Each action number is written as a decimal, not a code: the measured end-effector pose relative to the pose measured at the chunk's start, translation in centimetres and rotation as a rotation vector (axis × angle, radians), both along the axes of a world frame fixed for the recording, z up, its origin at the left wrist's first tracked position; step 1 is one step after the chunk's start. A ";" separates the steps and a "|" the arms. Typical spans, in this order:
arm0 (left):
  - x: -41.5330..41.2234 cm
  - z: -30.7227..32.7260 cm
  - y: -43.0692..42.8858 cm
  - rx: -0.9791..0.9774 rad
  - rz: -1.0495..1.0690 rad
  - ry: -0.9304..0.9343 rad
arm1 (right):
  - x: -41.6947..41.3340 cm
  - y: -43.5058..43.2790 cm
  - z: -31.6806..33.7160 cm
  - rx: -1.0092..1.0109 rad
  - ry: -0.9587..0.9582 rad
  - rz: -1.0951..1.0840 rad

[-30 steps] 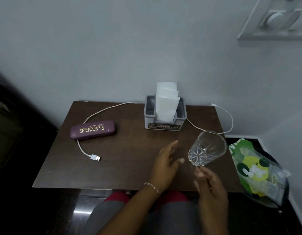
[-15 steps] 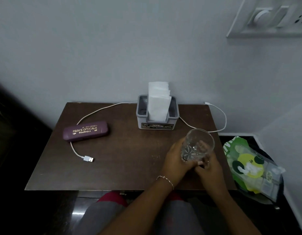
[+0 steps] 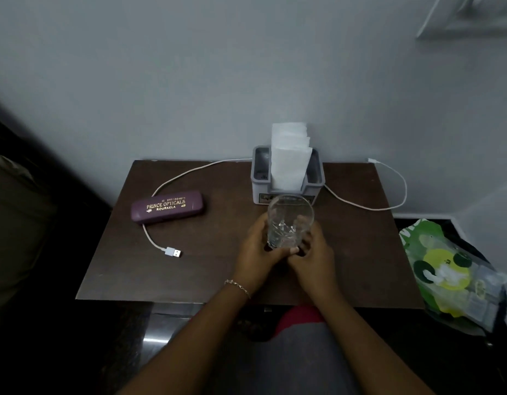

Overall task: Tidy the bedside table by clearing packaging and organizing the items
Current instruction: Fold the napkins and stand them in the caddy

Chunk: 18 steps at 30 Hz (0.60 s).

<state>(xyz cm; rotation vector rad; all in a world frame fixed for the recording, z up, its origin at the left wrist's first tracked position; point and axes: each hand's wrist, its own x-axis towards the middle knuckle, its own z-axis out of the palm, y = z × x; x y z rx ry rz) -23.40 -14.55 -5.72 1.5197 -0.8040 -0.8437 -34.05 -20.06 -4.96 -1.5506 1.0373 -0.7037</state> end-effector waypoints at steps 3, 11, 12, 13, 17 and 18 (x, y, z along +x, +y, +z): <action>0.9 0.0 0.6 0.005 0.016 -0.003 | 1.1 0.5 -0.1 -0.019 0.013 -0.001; 1.9 -0.1 0.6 -0.006 -0.016 0.011 | 2.0 0.8 -0.3 -0.036 0.035 -0.021; 1.9 0.0 0.8 -0.001 -0.025 0.022 | 2.0 0.9 -0.3 -0.034 0.042 -0.019; 1.9 0.1 0.9 0.007 -0.037 0.034 | 1.9 0.9 -0.4 -0.028 0.042 -0.016; 2.5 -0.1 2.7 0.084 -0.026 0.087 | 1.4 1.9 -0.9 0.147 -0.028 -0.062; 2.8 -0.2 3.5 0.101 -0.002 0.070 | 1.1 2.5 -0.8 0.199 -0.009 -0.095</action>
